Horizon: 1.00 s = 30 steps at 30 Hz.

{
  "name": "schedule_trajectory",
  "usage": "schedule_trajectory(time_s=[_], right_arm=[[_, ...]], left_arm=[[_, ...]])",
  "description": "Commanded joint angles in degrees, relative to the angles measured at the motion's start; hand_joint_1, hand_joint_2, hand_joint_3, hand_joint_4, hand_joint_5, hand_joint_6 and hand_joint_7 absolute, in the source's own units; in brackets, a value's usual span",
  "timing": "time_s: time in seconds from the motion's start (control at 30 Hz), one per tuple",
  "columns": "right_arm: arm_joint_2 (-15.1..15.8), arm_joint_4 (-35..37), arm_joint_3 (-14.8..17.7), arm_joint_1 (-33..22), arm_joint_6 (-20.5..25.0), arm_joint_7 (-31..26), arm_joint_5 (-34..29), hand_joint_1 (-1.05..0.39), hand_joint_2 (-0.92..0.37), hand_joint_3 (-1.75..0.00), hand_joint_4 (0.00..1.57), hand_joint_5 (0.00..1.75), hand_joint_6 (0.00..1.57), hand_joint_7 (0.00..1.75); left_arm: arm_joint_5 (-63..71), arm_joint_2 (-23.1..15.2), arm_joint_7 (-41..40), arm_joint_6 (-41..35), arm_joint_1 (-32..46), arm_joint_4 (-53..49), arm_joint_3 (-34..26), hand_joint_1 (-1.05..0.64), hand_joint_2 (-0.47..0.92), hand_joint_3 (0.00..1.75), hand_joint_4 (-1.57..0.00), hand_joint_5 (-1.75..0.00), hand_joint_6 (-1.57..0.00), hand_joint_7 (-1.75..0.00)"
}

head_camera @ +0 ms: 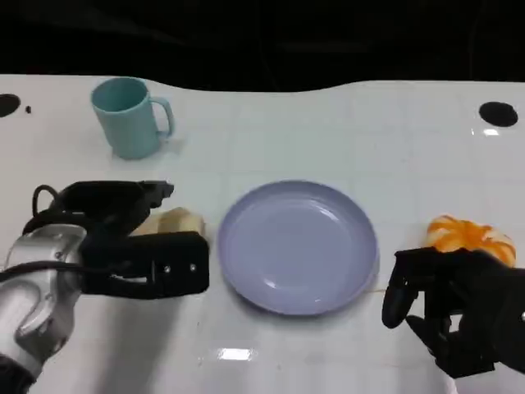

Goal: Grasp the towel on the left side of the plate with the left hand and place it into the plate.

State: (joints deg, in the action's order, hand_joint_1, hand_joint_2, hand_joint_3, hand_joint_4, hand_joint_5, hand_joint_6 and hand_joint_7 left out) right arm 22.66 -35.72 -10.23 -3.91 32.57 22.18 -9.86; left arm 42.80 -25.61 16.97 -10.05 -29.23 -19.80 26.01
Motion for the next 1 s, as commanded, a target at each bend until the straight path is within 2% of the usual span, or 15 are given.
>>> schedule_trajectory(time_s=[0.03, 0.2, 0.3, 0.4, 0.5, 0.53, 0.57, 0.6, 0.63, 0.67, 0.7, 0.77, 1.0], right_arm=[[0.56, -1.7, -0.06, 0.02, 1.46, -0.07, -0.4, -0.02, -0.54, -1.11, 0.75, 1.75, 0.72, 1.41], [0.59, -2.51, 0.19, -0.2, 2.31, 0.1, -0.01, -0.01, -0.54, -1.1, 0.75, 1.75, 0.71, 1.41], [0.72, -2.69, 0.15, -0.28, 2.34, 0.08, -0.09, -0.01, -0.55, -1.1, 0.74, 1.75, 0.71, 1.41], [0.76, -2.67, 0.14, -0.25, 2.39, 0.05, -0.13, -0.01, -0.55, -1.09, 0.75, 1.75, 0.71, 1.41], [0.82, -2.71, 0.15, -0.13, 2.41, 0.12, -0.11, -0.01, -0.55, -1.09, 0.74, 1.75, 0.71, 1.42], [0.79, -2.75, 0.23, -0.03, 2.63, 0.17, 0.0, -0.01, -0.55, -1.09, 0.74, 1.75, 0.71, 1.42], [0.74, -2.79, 0.25, 0.06, 2.89, 0.2, 0.05, -0.01, -0.55, -1.09, 0.74, 1.75, 0.71, 1.42], [0.69, -2.74, 0.22, 0.13, 2.95, 0.18, 0.08, -0.01, -0.55, -1.09, 0.74, 1.75, 0.71, 1.42], [0.6, -2.65, 0.17, 0.12, 2.87, 0.11, 0.11, -0.01, -0.55, -1.09, 0.74, 1.75, 0.71, 1.42], [0.48, -2.54, 0.06, 0.16, 2.79, 0.0, 0.07, -0.01, -0.54, -1.09, 0.74, 1.75, 0.71, 1.42], [0.39, -2.49, -0.05, 0.28, 2.99, -0.05, 0.05, -0.01, -0.54, -1.09, 0.74, 1.75, 0.71, 1.42], [0.31, -2.35, -0.17, 0.49, 3.06, -0.02, 0.1, -0.01, -0.54, -1.1, 0.74, 1.75, 0.71, 1.41], [0.21, -2.12, -0.4, 0.82, 3.28, -0.22, 0.01, -0.01, -0.55, -1.09, 0.73, 1.75, 0.71, 1.41]], left_arm=[[1.01, 1.7, -0.2, 1.83, -5.2, -11.23, 2.45, -0.44, 0.89, 0.0, -0.45, -0.19, -0.39, -0.03], [1.18, 4.53, -2.8, 4.49, -9.22, -23.44, 4.4, -0.5, 0.92, 0.03, -0.65, -0.2, -0.63, -0.08], [1.93, 5.25, -4.3, 7.04, -10.98, -28.76, 6.03, -0.52, 0.92, 0.11, -0.75, -0.24, -0.78, -0.12], [3.84, 5.65, -4.35, 8.35, -12.94, -31.93, 8.59, -0.51, 0.92, 0.19, -0.8, -0.28, -0.81, -0.11], [3.21, 6.13, -6.78, 9.32, -13.54, -33.44, 8.44, -0.39, 0.92, 0.24, -0.84, -0.37, -0.87, -0.09], [2.16, 6.24, -8.9, 10.09, -13.24, -33.72, 7.35, -0.32, 0.92, 0.17, -0.92, -0.75, -0.99, -0.12], [1.31, 6.27, -11.18, 10.98, -12.89, -34.02, 6.43, -0.28, 0.92, 0.13, -0.93, -1.06, -1.08, -0.14], [0.62, 6.22, -14.15, 12.16, -12.4, -34.42, 5.63, -0.26, 0.92, 0.11, -0.92, -1.3, -1.1, -0.26], [-0.03, 6.26, -16.51, 12.96, -12.0, -34.84, 4.93, -0.23, 0.92, 0.16, -0.9, -1.56, -0.87, -1.03], [-0.57, 6.29, -19.08, 13.93, -11.54, -35.14, 4.22, -0.22, 0.92, 0.2, -0.9, -1.65, -0.75, -1.38], [-0.93, 6.28, -21.63, 14.69, -11.11, -35.17, 3.64, -0.21, 0.92, 0.23, -0.9, -1.7, -0.71, -1.56], [-1.68, 6.25, -25.05, 15.68, -10.6, -34.88, 2.63, -0.21, 0.92, 0.3, -0.87, -1.74, -0.63, -1.71], [-3.71, 6.66, -29.18, 13.58, -10.74, -31.62, -0.85, -0.25, 0.9, 0.32, -0.85, -1.75, -0.52, -1.73]])
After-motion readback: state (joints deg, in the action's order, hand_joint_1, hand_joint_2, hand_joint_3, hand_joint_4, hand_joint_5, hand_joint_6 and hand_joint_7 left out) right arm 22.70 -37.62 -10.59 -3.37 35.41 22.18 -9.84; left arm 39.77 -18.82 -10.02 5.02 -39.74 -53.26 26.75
